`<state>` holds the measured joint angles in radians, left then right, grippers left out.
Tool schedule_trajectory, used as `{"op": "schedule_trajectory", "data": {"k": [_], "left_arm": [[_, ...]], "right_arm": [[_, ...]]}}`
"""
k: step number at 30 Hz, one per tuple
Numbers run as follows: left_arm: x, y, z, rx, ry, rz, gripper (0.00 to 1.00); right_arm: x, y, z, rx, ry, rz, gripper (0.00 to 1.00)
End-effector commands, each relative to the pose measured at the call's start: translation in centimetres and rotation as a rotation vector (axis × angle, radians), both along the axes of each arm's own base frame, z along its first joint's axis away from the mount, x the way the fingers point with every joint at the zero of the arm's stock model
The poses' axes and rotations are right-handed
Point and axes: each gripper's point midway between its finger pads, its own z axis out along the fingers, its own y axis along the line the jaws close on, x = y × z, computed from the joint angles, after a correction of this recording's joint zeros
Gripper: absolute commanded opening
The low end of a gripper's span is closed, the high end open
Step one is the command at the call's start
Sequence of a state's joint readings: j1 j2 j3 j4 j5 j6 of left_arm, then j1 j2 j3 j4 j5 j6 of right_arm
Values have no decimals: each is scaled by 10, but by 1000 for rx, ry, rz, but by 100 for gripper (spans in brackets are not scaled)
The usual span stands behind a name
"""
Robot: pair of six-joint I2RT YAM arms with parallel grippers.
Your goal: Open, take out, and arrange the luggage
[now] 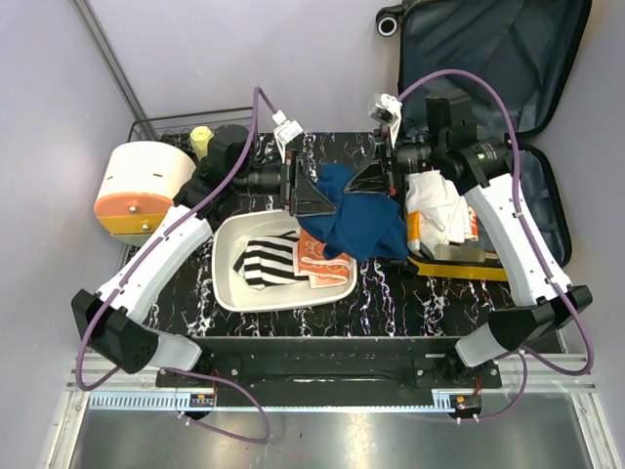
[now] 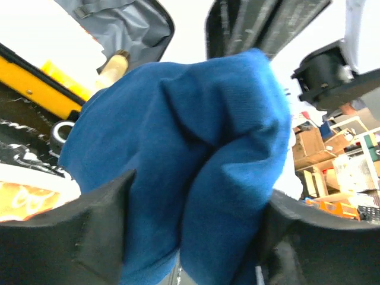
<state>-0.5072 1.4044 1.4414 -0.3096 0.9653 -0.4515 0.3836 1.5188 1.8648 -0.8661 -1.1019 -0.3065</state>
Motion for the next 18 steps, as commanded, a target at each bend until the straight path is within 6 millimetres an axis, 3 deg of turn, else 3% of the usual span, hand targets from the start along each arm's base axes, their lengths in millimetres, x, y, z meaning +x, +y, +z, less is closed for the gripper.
{"op": "schedule_trajectory", "data": {"k": [1, 2, 3, 5, 6, 7, 9, 10, 11, 12, 13, 17, 18], "left_arm": [[-34, 8, 42, -132, -80, -108, 62], [-41, 12, 44, -137, -73, -134, 51], [-44, 14, 43, -136, -54, -142, 33], [-47, 26, 47, -143, -24, -132, 15], [-46, 31, 47, -143, -14, -116, 0], [-39, 41, 49, -147, -12, -72, 0], [-43, 57, 55, -158, 1, -36, 0], [-36, 69, 56, -157, 8, 9, 0], [-41, 78, 61, -158, 1, 21, 0], [-43, 85, 57, -145, 42, 40, 0], [-38, 98, 57, -140, 45, 86, 0], [-56, 129, 49, -89, -10, 153, 0], [-64, 133, 43, -65, 48, 177, 0]], "right_arm": [[-9, 11, 29, 58, -104, 62, 0], [-8, 13, 29, 59, -104, 65, 0], [-8, 14, 30, 59, -102, 65, 0], [-8, 19, 32, 62, -107, 75, 0], [-9, 22, 33, 62, -99, 81, 0], [-8, 26, 35, 69, -107, 81, 0], [-7, 33, 38, 79, -71, 72, 28], [-1, 37, 39, 92, -72, 65, 47], [6, 39, 40, 95, -62, 35, 66], [10, 41, 41, 100, -24, 10, 99], [17, 44, 43, 106, -32, -7, 100], [42, 46, 44, 102, -32, -119, 100], [45, 45, 44, 100, -30, -133, 100]]}}
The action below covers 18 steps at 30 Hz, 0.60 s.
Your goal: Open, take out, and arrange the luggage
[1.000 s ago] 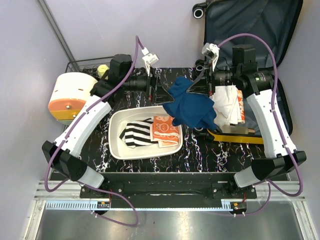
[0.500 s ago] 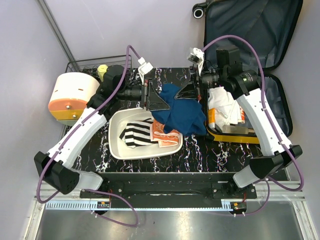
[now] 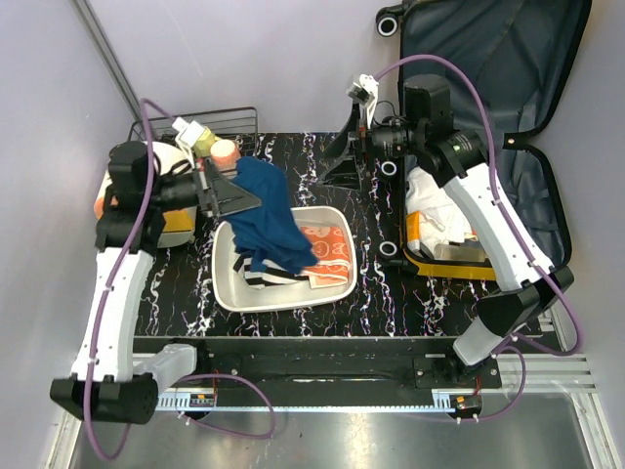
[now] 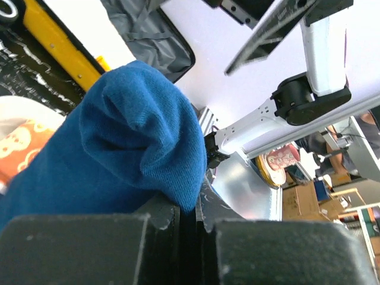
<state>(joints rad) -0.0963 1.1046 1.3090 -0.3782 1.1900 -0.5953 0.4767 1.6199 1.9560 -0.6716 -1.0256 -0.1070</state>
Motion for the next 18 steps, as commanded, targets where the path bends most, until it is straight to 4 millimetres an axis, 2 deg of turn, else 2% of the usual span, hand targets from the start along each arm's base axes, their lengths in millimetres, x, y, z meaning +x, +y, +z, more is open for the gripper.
{"op": "schedule_trajectory", "data": {"k": [1, 2, 3, 4, 6, 9, 10, 13, 18], "left_arm": [[-45, 22, 1, 57, -17, 1, 0], [-43, 28, -3, 86, -57, 24, 0], [-48, 31, -10, 106, -4, 44, 0], [-46, 35, -8, 134, -28, 75, 0], [-37, 44, -19, 208, -42, 153, 0], [-15, 57, -43, 304, -27, 252, 0], [-3, 63, -56, 340, 8, 286, 0], [17, 73, -75, 400, 23, 331, 0], [42, 80, -106, 426, 70, 389, 0]], "right_arm": [[26, 3, 25, 42, -41, -125, 100], [31, 2, 24, 39, -40, -146, 100], [32, 2, 22, 37, -31, -152, 100], [34, 2, 20, 32, -23, -154, 100], [36, 2, 17, 28, -18, -161, 100], [40, 2, 8, 14, -4, -176, 100], [41, 2, 7, 10, -1, -185, 100], [43, -4, 6, 6, 1, -203, 100], [48, -15, -1, -7, 15, -233, 100]]}}
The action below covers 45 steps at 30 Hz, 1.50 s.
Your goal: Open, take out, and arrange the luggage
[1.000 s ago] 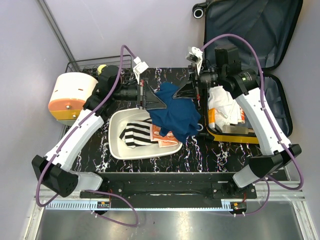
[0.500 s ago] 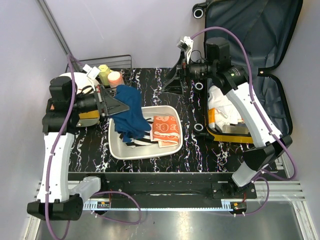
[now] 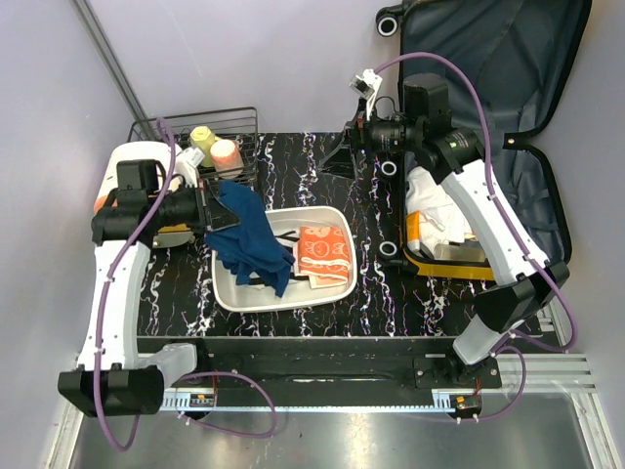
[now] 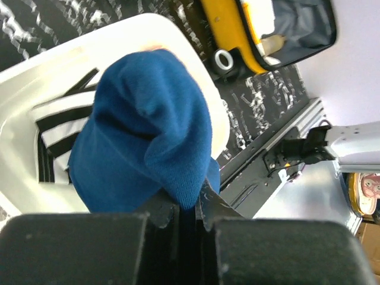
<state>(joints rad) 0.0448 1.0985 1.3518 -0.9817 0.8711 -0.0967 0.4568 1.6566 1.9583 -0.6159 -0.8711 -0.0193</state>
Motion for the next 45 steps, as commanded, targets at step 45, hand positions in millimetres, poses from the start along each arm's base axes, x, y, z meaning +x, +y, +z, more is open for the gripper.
{"op": "schedule_trajectory", "data": {"k": [45], "left_arm": [[30, -114, -33, -274, 158, -152, 0]], "right_arm": [[4, -52, -26, -52, 26, -118, 100]]}}
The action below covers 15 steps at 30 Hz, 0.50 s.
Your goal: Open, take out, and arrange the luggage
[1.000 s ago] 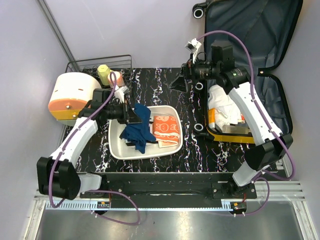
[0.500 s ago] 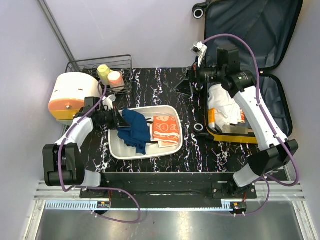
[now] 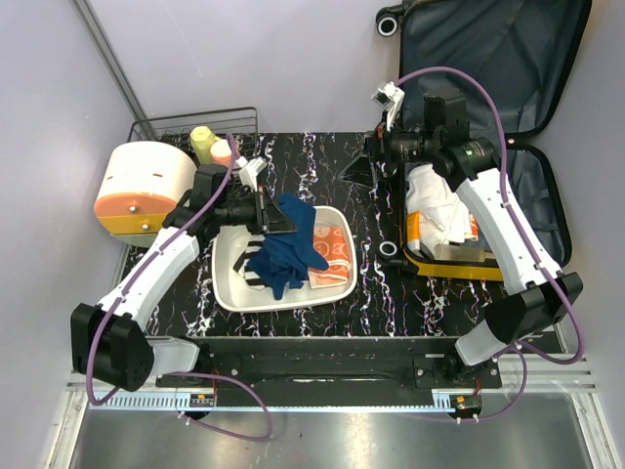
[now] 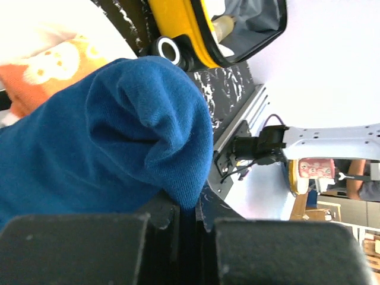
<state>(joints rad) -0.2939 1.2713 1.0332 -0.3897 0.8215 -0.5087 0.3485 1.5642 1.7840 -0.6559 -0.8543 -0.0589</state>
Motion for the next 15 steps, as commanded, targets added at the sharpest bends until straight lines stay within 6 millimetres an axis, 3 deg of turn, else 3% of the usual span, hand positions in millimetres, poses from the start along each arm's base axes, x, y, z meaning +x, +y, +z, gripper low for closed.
{"op": "schedule_trajectory", "data": {"k": [1, 5, 9, 15], "left_arm": [[4, -13, 49, -132, -61, -13, 0], [9, 5, 22, -98, -14, 25, 0], [12, 44, -33, 3, 53, 105, 0], [16, 89, -85, 96, 153, 216, 12]], "right_arm": [[-5, -5, 13, 9, -49, -3, 100], [-5, -4, 11, 7, -45, 1, 100], [-6, -5, 10, 6, -42, 4, 100], [-8, -3, 8, 11, -31, 21, 100]]}}
